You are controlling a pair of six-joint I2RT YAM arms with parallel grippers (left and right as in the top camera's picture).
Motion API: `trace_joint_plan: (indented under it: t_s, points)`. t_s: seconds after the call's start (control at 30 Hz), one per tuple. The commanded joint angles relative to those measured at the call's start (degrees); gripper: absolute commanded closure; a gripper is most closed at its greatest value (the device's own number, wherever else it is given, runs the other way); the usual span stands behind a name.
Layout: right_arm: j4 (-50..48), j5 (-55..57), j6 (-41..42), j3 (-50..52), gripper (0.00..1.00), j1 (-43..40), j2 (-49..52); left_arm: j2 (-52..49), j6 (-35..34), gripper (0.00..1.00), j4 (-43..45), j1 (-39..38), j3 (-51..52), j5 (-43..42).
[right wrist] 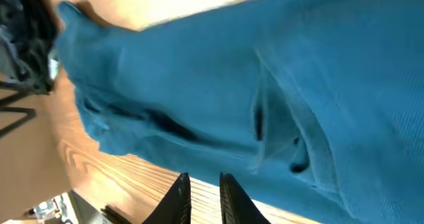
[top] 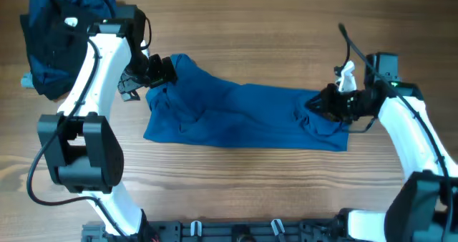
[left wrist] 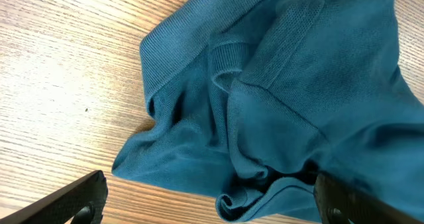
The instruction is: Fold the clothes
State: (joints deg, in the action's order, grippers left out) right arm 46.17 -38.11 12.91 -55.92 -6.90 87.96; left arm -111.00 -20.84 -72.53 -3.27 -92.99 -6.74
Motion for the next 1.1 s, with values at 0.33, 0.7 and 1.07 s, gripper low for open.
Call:
trace_joint_plan:
  t_s: [0.33,0.7,1.07]
  points:
    - [-7.10,-4.98,-2.40,6.84,0.85,-0.09,19.47,0.70,0.92,0.00,0.07,0.22,0.11,-0.48]
    - [-1.51,-4.37,-2.27,3.28,0.77,-0.09,2.69,0.70,0.94,0.00,-0.09,0.22,0.11,-0.48]
    - [11.69,9.35,-2.29,-0.87,0.02,-15.32,-13.25,0.70,0.92,0.00,-0.31,0.22,0.11,-0.48]
